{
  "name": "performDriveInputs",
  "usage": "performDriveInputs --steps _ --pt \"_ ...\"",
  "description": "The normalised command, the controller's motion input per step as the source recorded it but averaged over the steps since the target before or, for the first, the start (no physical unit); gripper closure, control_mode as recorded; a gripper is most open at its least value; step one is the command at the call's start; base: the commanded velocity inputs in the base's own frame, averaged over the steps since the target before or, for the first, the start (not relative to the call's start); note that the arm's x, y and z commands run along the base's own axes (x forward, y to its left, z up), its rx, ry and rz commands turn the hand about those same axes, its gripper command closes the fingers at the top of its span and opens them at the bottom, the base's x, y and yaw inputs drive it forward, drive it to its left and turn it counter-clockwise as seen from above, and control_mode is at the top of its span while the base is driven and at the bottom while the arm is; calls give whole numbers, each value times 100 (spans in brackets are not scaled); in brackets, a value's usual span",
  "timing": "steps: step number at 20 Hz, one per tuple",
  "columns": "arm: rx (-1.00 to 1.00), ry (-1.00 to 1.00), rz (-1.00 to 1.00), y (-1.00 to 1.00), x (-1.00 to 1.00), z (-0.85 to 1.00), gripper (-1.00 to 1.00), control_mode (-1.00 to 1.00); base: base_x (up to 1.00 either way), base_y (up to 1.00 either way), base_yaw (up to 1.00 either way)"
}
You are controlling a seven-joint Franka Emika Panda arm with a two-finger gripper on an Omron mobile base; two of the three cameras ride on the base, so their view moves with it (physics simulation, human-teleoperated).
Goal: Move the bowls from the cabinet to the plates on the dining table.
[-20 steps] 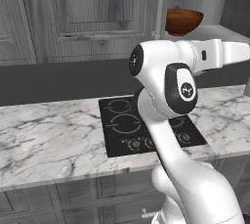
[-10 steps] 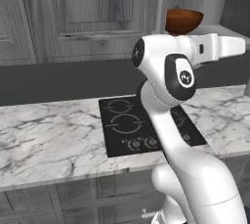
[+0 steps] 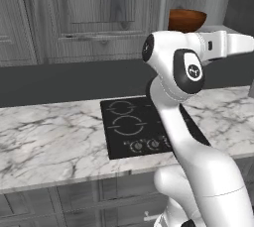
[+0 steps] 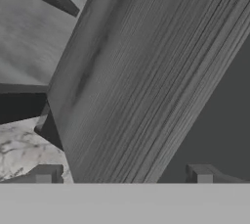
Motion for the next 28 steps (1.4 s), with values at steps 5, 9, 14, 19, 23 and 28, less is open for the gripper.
performDriveInputs --steps 5,9,14,19,23,28 --pt "0 0 -7 -24 4 0 -100 -100 0 0 0" --pt "0 1 -6 -13 26 -2 -100 -100 0 0 0" --pt "0 2 -6 -13 31 -1 -100 -100 0 0 0" --pt "0 2 -6 -19 15 0 -100 -100 0 0 0" --pt "0 3 -7 -24 15 0 -100 -100 0 0 0" --pt "0 0 -9 -35 1 0 -100 -100 0 0 0"
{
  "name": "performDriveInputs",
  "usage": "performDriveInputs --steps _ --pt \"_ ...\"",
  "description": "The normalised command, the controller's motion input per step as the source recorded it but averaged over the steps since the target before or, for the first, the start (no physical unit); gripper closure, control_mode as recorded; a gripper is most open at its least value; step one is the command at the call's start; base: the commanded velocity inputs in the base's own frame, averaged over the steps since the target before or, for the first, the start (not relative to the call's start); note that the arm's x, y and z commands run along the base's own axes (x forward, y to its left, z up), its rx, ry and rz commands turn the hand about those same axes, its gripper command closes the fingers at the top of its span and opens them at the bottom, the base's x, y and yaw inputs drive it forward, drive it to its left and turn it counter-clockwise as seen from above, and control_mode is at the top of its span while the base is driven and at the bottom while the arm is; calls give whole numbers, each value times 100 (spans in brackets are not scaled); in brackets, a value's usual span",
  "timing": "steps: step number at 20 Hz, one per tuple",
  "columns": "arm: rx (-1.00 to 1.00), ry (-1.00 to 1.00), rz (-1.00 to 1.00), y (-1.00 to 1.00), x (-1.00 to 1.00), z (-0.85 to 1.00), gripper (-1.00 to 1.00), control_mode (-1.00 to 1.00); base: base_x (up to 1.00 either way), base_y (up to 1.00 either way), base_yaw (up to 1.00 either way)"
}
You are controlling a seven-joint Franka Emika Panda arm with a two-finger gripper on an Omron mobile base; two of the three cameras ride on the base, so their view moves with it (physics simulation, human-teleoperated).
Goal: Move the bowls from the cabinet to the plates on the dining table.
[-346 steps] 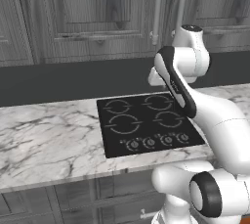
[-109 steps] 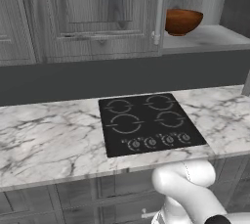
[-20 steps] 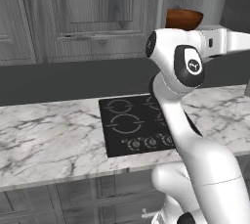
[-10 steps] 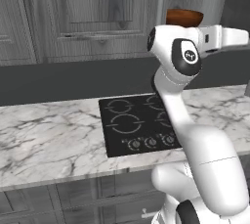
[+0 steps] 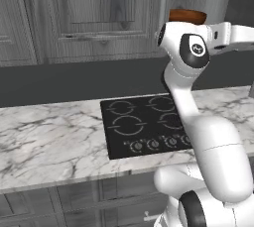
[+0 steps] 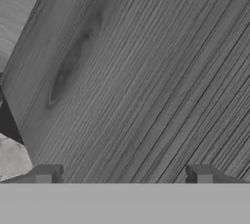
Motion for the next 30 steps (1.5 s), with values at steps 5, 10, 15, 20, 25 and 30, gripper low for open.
performDriveInputs --steps 5,10,15,20,25,30 --pt "0 -1 -14 -37 -17 0 -100 -100 0 0 0" --pt "0 0 -14 -26 -8 0 -100 -100 0 0 0" --pt "0 0 -15 -27 -8 0 -100 -100 0 0 0" --pt "0 -1 -15 -60 -23 0 -100 -100 0 0 0" --pt "0 -1 -4 -67 -10 0 -100 -100 0 0 0" --pt "3 -1 6 -56 0 0 -100 -100 0 0 0"
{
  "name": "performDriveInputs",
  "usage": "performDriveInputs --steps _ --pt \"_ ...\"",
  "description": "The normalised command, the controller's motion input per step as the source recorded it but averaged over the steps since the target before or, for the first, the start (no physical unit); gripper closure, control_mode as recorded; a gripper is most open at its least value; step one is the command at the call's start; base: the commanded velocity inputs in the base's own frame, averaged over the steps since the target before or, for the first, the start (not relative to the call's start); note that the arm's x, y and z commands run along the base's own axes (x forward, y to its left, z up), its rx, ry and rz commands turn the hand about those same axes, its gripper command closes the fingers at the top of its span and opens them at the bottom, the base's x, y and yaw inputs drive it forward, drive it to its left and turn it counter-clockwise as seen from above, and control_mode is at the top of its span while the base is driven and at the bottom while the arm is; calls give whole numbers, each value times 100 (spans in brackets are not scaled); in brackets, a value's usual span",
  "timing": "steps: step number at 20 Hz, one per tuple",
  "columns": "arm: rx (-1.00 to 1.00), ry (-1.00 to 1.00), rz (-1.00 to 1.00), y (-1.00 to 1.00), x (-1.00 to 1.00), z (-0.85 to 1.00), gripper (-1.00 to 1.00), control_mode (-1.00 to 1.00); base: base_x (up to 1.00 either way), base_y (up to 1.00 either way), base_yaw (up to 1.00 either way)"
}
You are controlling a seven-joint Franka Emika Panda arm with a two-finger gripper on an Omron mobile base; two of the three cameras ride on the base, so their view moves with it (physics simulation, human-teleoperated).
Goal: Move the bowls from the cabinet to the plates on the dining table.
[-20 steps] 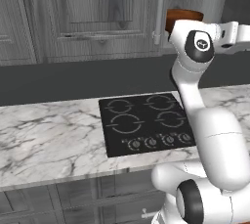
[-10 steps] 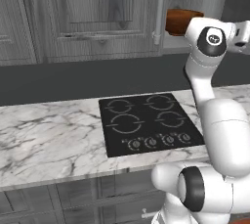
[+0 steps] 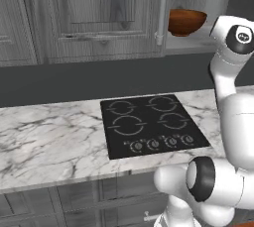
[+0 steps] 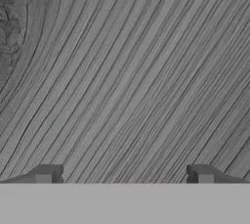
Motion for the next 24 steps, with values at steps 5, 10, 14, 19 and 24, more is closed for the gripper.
performDriveInputs --steps 5,10,14,19,24 --pt "10 -5 22 -53 0 0 -100 -100 0 0 0" --pt "14 -6 29 -38 -1 0 -100 -100 0 0 0" --pt "20 -3 28 -33 -6 -7 -100 -100 0 0 0" --pt "28 0 21 -39 -9 -9 -100 -100 0 0 0" --pt "31 -6 16 -38 10 -10 -100 -100 0 0 0"
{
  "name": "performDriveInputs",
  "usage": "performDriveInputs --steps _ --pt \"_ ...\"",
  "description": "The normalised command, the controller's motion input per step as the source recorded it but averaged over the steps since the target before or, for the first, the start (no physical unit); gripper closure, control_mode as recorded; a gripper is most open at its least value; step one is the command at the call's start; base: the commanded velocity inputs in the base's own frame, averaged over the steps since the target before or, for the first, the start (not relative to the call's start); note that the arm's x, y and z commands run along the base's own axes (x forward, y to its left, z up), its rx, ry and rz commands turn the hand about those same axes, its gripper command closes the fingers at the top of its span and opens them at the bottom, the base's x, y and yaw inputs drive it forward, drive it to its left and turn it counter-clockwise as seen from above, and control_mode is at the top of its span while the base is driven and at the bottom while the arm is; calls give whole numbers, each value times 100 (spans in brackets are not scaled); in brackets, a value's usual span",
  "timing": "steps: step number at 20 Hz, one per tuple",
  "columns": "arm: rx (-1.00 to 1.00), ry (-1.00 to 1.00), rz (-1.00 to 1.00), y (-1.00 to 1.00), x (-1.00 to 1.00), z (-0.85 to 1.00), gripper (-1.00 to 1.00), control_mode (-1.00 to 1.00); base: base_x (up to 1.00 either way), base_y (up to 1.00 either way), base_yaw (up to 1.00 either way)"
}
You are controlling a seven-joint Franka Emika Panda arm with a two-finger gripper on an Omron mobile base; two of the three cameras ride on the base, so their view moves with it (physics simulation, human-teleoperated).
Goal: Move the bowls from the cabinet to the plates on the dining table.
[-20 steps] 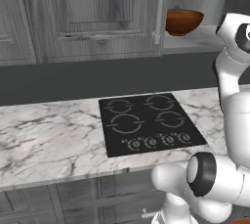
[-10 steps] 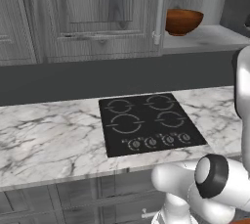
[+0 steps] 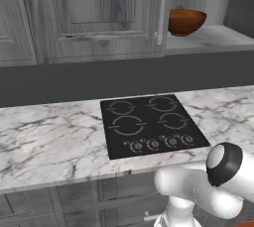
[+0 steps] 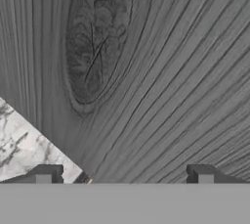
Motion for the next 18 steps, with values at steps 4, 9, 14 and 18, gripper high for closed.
performDriveInputs --steps 4,9,14,18 --pt "30 -23 25 -13 22 -5 -100 -100 0 0 0" --pt "13 -35 14 14 -19 0 -100 -100 0 0 0" --pt "2 -29 0 67 -63 0 -100 -100 0 0 0" --pt "-2 -29 0 97 -51 0 -100 -100 0 0 0"
